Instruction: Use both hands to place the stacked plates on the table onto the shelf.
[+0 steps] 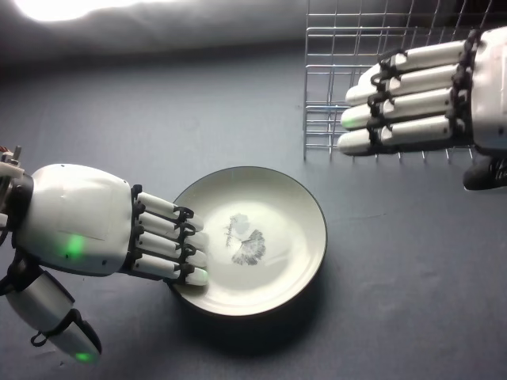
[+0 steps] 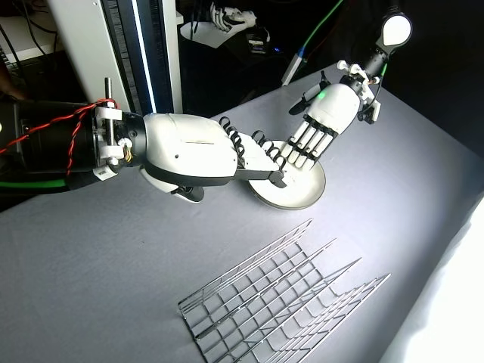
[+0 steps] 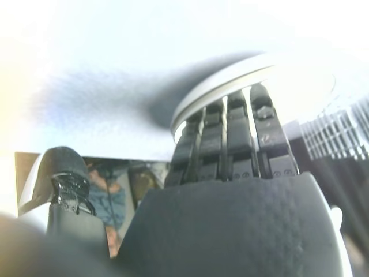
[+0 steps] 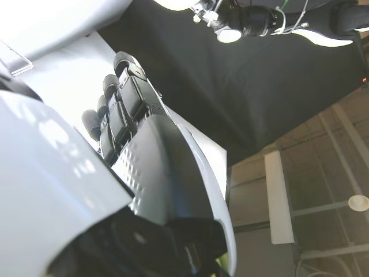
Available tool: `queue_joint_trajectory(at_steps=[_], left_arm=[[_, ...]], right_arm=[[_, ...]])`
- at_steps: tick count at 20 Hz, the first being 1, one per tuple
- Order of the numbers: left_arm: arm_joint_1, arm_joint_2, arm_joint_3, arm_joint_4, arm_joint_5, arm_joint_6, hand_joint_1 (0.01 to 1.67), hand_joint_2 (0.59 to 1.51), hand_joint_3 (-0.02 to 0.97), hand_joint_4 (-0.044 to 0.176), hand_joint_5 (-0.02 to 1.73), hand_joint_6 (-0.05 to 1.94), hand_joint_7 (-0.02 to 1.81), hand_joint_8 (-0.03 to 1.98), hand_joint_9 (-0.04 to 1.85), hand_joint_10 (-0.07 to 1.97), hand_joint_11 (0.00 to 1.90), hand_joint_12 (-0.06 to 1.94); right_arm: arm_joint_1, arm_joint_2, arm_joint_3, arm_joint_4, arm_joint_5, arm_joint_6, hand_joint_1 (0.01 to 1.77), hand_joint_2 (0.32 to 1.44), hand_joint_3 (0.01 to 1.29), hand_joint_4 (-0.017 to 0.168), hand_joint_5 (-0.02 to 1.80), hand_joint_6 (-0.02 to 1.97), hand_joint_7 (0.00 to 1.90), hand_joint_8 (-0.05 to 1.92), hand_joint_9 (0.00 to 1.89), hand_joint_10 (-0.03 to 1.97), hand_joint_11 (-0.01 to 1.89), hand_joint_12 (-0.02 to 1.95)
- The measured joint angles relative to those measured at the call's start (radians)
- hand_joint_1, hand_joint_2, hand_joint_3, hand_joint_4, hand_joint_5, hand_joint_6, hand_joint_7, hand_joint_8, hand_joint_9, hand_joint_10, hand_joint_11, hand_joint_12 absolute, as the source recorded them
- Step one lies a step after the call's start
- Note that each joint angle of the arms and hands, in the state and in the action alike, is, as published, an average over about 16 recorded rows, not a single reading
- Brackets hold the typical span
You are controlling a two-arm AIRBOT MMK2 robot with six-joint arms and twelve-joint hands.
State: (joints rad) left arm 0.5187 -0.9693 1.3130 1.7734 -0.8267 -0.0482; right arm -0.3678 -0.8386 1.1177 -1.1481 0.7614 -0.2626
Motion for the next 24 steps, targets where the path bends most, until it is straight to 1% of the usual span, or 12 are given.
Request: queue_joint_trajectory(at_steps=[5, 9, 15, 20, 24], left_arm=[[0.003, -0.021, 0.017, 0.006, -0.004, -0.028, 0.02, 1.11, -0.003, -0.005, 0.06, -0.02, 0.08, -0.01, 0.08, 0.0, 0.05, 0.09], [0.001, -0.04, 0.016, 0.003, -0.002, -0.043, 0.02, 1.104, -0.002, -0.004, 0.07, -0.02, 0.08, -0.01, 0.09, 0.0, 0.06, 0.1], [-0.017, -0.083, 0.007, -0.006, 0.013, -0.046, 0.02, 1.096, -0.002, -0.005, 0.08, -0.02, 0.09, -0.01, 0.1, 0.0, 0.07, 0.09], [-0.038, -0.122, 0.003, -0.011, 0.026, -0.046, 0.01, 1.097, -0.002, -0.006, 0.09, -0.02, 0.09, -0.01, 0.11, 0.01, 0.07, 0.1], [-0.053, -0.145, 0.004, -0.01, 0.033, -0.045, 0.01, 1.102, -0.002, -0.007, 0.08, -0.02, 0.09, -0.01, 0.09, 0.01, 0.06, 0.09]], right_arm=[[-0.003, -0.031, 0.016, -0.036, 0.007, -0.019, 1.27, 0.97, 0.01, 0.007, 0.15, 0.0, 0.13, 0.02, 0.1, 0.02, 0.02, 0.49], [-0.008, -0.06, 0.03, -0.062, 0.012, -0.038, 1.28, 0.97, 0.01, 0.007, 0.14, 0.0, 0.12, 0.02, 0.09, 0.02, 0.02, 0.47], [-0.025, -0.103, 0.054, -0.078, 0.015, -0.062, 1.3, 0.98, 0.01, 0.007, 0.13, 0.0, 0.11, 0.02, 0.08, 0.02, 0.02, 0.43], [-0.047, -0.136, 0.07, -0.076, 0.007, -0.076, 1.3, 0.99, 0.01, 0.007, 0.12, 0.0, 0.11, 0.02, 0.07, 0.02, 0.02, 0.41], [-0.066, -0.163, 0.081, -0.075, -0.003, -0.084, 1.29, 0.99, 0.01, 0.007, 0.12, 0.0, 0.1, 0.02, 0.06, 0.02, 0.02, 0.39]])
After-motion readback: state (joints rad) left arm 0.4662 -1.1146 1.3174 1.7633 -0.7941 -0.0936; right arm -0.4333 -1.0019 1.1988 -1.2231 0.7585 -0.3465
